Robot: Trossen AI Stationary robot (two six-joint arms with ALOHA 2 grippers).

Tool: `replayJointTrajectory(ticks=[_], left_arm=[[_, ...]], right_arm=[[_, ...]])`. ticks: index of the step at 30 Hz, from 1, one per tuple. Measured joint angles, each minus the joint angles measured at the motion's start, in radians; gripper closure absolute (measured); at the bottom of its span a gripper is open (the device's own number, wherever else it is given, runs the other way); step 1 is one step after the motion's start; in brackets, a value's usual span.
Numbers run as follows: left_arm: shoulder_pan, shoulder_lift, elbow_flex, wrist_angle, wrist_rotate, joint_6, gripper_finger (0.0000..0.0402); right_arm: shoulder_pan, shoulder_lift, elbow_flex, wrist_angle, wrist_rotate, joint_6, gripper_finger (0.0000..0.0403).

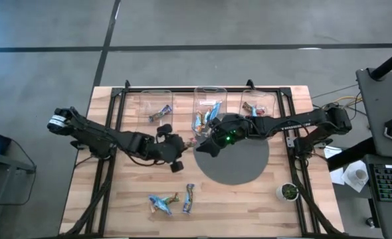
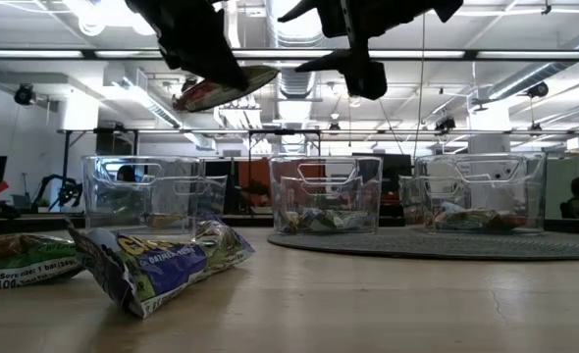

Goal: Pick and place Granola Bars by type
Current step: Put the red granola bar into the right transparent bin

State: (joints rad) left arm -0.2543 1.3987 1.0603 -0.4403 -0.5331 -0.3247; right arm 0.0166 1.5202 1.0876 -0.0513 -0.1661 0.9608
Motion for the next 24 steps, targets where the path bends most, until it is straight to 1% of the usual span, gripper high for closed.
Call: replayJointTrajectory(ticks=[3,7,12,17,21,24], left_arm=[[0.0,0.0,0.0,0.048,0.007,0.028,0.0333],[0.0,0.015,0.0,0.099,0.045,0.061,0.0333],[0.0,0.042,0.0,0.118,0.047,0.063,0.0333],[0.002,0.056,0.001,0.171,0.046,0.066,0.0333],[0.002,0.058,0.002,0.184,0.046,0.066,0.0333],[0.005,0.061,0.002,0.188,0.046,0.066,0.0333]], right_arm=[[0.002,0.0,-0.007,0.004,0.0,0.002,0.0131],[0.002,0.0,-0.008,0.006,0.008,0.014,0.0098],[0.002,0.0,-0.008,0.005,0.011,0.012,0.0071],[0.003,0.0,-0.008,0.003,0.011,0.02,0.0069],[0.003,0.0,-0.011,0.002,0.011,0.031,0.008],[0.003,0.0,-0.011,0.002,0.01,0.031,0.0096]])
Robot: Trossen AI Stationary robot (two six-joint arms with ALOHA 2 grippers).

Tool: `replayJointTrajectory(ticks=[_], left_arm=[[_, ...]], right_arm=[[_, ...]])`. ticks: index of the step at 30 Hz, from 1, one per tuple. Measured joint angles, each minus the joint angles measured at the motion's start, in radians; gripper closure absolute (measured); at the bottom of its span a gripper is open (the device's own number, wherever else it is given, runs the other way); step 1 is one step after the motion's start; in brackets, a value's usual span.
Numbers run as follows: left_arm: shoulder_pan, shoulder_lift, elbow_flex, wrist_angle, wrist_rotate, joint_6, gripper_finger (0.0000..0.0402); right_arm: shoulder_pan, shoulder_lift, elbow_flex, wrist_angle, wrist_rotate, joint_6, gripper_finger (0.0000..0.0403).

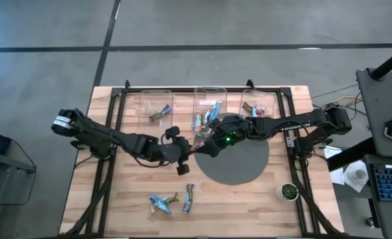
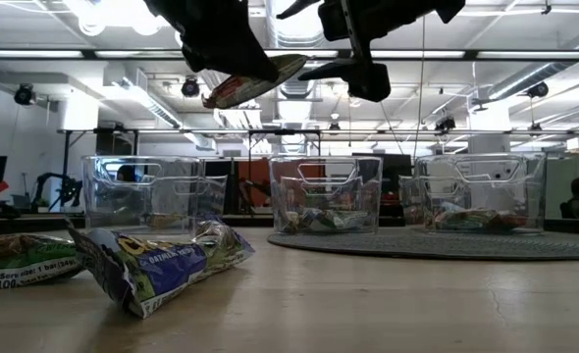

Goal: Pick and place Granola Bars by type
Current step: Put the red granola bar into the right transparent bin

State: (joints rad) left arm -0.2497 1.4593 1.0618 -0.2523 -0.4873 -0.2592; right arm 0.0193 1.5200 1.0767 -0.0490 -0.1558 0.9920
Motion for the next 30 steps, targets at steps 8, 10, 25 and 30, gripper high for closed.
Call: replayJointTrajectory(ticks=[8,10,25,30], left_arm=[[0.003,0.004,0.0,0.036,0.003,0.001,0.0333],[0.004,0.005,0.0,0.035,0.003,0.002,0.0333],[0.007,0.005,0.0,0.037,0.005,-0.001,0.0333],[0.008,0.005,0.0,0.037,0.005,-0.001,0.0333]], right_arm=[[0.0,0.017,0.0,0.003,-0.001,-0.002,0.0137],[0.0,0.023,0.0,0.0,-0.002,0.001,0.014],[-0.001,0.034,0.0,0.011,-0.007,0.004,0.0178],[0.0,0.045,0.0,0.012,-0.01,0.015,0.0195]])
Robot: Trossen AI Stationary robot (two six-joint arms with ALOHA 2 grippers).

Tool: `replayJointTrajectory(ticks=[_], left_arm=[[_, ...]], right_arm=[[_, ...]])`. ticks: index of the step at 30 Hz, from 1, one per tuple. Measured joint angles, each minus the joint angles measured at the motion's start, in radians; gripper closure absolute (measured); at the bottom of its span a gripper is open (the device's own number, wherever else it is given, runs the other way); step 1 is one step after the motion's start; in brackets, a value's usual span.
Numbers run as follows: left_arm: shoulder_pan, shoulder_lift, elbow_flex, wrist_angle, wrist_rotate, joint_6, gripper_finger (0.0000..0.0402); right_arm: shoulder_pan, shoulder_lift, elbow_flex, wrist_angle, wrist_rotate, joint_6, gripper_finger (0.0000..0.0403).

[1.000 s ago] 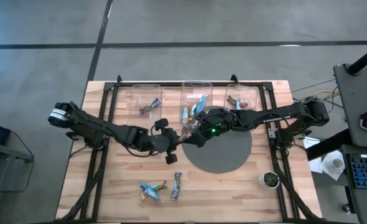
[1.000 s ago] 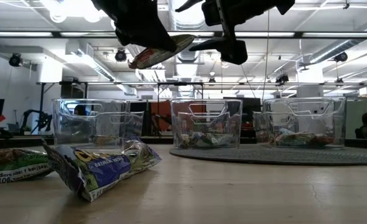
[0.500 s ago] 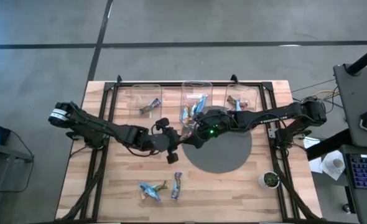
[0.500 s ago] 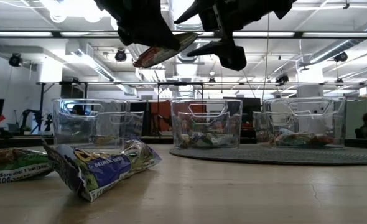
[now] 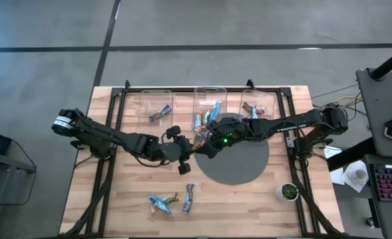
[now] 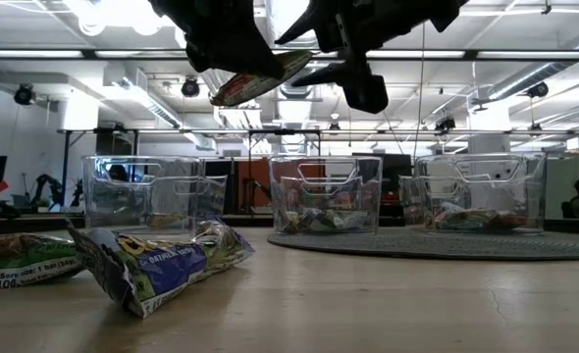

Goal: Pick and place Granola Bars by type
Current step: Put the red granola bar into the right transparent bin

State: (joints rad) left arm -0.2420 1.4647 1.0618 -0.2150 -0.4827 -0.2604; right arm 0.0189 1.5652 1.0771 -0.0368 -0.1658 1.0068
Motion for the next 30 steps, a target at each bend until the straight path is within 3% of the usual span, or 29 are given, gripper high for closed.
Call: replayJointTrajectory(ticks=[12,23,30], left_arm=[[0.0,0.0,-0.001,0.015,0.048,-0.003,0.0333],[0.001,0.0,-0.002,0.016,0.048,-0.007,0.0333],[0.002,0.0,-0.002,0.02,0.085,-0.108,0.0332]], right_arm=[[0.0,0.007,0.0,0.021,0.008,0.008,0.0248],[0.0,0.007,0.0,0.014,0.008,0.015,0.0255],[0.001,0.007,0.0,0.011,0.007,0.013,0.0295]])
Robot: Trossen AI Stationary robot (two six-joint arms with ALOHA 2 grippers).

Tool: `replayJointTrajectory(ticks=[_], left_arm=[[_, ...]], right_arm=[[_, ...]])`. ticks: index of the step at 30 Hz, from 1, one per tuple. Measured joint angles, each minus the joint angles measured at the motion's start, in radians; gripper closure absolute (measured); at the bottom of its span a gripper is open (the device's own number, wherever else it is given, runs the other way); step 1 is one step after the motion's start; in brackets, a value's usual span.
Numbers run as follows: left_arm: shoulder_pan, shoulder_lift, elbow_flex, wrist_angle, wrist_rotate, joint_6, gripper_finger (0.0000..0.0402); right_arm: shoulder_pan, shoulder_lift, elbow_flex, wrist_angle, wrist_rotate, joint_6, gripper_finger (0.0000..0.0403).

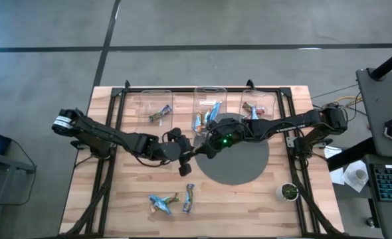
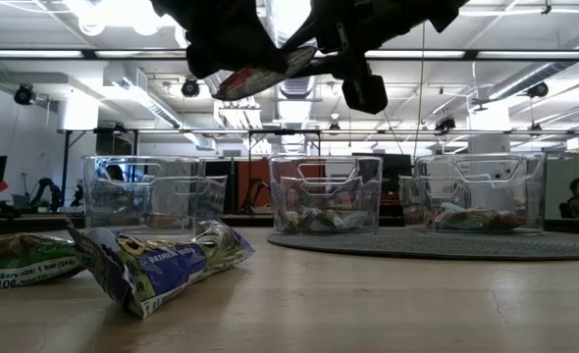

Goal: Pick and place Granola Bars by type
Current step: Put the red granola bar into the right transparent bin

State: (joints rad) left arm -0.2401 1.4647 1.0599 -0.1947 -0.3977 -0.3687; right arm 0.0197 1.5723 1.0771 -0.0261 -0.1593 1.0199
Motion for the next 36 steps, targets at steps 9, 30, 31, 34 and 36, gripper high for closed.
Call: replayJointTrajectory(ticks=[9,30,31,34,36], left_arm=[[0.0,0.0,0.0,0.0,0.005,-0.021,0.0281],[-0.043,-0.009,-0.002,-0.538,-0.029,-0.303,0.0238],[-0.049,-0.009,-0.002,-0.538,-0.03,-0.31,0.0238],[-0.059,-0.009,-0.005,-0.527,-0.037,-0.332,0.0238],[-0.061,-0.009,-0.012,-0.51,-0.04,-0.346,0.0238]], right_arm=[[0.0,0.0,0.0,0.0,0.001,-0.003,0.0323],[0.043,-0.167,0.0,-0.411,0.566,-0.142,0.033],[0.057,-0.196,0.0,-0.454,0.66,-0.142,0.033],[0.092,-0.272,0.0,-0.632,0.926,-0.114,0.033],[0.09,-0.313,0.001,-0.799,0.995,-0.038,0.033]])
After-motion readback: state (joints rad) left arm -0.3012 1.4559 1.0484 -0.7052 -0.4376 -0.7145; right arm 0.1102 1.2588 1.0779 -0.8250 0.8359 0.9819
